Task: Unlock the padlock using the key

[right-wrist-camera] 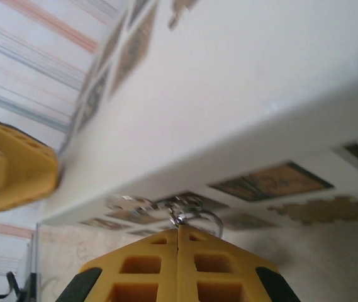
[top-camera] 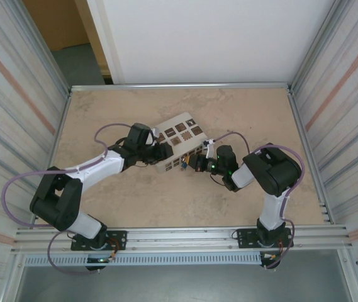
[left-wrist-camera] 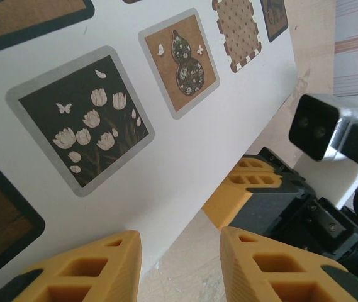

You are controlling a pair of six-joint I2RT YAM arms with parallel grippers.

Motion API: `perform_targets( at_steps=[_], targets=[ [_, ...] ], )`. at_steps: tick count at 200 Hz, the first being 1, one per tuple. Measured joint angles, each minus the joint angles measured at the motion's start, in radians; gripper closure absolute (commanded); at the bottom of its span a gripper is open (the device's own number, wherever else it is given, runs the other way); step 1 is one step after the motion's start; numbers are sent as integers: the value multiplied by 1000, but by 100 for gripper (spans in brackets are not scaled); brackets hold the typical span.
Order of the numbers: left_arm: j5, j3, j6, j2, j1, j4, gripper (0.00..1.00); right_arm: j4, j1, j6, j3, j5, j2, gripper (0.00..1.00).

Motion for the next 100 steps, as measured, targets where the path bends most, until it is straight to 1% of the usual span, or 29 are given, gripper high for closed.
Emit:
perform_targets(
  at_steps=[40,69,100],
  targets=[
    [-8,-4,-18,-3,-19,8,61,23,2,27,0,18,0,100],
    [-12,-11,-24,-8,-25,17,61,28,-13,25,-10,23,-3,75],
    [-15,-14,-26,-9,-26,23,61,19,-53,10,-58,23,-35,55]
  ],
)
